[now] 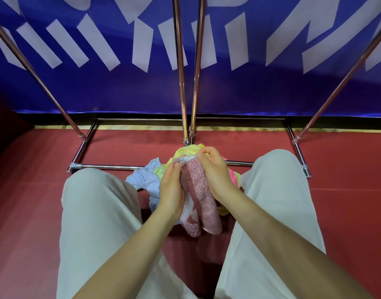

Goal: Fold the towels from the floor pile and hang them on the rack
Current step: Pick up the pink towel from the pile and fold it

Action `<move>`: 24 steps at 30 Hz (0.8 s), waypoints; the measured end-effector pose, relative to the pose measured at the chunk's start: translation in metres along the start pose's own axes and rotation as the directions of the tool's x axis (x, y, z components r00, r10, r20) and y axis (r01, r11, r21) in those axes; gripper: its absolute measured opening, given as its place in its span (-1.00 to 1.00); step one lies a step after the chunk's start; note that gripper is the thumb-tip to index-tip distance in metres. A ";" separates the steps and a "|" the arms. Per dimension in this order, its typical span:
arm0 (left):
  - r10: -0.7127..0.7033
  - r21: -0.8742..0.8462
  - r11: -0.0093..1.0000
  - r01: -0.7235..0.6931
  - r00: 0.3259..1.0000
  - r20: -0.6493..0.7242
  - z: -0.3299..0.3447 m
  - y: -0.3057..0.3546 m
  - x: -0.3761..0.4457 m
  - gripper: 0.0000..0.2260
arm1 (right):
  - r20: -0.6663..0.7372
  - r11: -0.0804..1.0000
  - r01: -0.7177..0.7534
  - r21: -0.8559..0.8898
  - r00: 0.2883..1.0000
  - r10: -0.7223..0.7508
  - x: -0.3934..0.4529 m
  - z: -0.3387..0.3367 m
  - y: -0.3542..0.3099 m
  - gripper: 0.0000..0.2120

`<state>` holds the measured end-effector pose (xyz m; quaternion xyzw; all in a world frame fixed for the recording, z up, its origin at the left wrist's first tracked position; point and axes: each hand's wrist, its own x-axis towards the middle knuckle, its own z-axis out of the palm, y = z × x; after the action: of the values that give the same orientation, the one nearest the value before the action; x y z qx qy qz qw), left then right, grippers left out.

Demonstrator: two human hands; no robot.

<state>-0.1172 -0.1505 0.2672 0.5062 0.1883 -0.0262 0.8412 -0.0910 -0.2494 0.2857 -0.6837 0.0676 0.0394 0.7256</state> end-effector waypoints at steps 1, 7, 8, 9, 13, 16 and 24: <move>-0.008 -0.002 1.000 0.008 1.000 0.003 0.001 -0.001 -0.001 -0.74 | -0.010 1.000 -0.005 0.013 1.000 0.006 0.001 0.001 0.001 -0.86; -0.038 -0.117 0.992 0.038 0.999 0.001 0.007 -0.007 -0.009 -0.70 | -0.066 0.997 -0.068 0.025 0.995 0.069 0.008 0.010 0.007 -0.83; -0.041 -0.125 0.991 0.040 0.999 -0.010 0.007 -0.008 -0.007 -0.69 | -0.069 0.997 -0.068 0.021 0.995 0.070 0.009 0.011 0.009 -0.83; -0.046 -0.120 0.992 0.043 0.999 -0.022 0.007 -0.008 -0.007 -0.68 | -0.073 0.998 -0.067 0.014 0.995 0.068 0.009 0.012 0.009 -0.83; -0.039 -0.084 0.996 0.031 0.995 -0.088 0.008 -0.012 -0.003 -0.70 | -0.122 0.999 -0.053 -0.006 0.991 0.052 0.008 0.015 0.012 -0.83; -0.049 -0.062 0.997 0.040 0.988 -0.148 0.011 -0.016 -0.001 -0.66 | -0.158 0.998 -0.065 -0.021 0.986 0.061 0.007 0.017 0.017 -0.85; -0.005 0.020 1.000 0.007 0.997 -0.075 0.024 -0.016 -0.001 -0.79 | -0.216 0.993 -0.094 0.078 0.970 0.109 0.008 0.017 0.021 -0.86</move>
<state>-0.1152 -0.1796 0.2639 0.5150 0.2208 -0.0116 0.8282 -0.0851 -0.2320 0.2649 -0.6547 0.1837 -0.0018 0.7332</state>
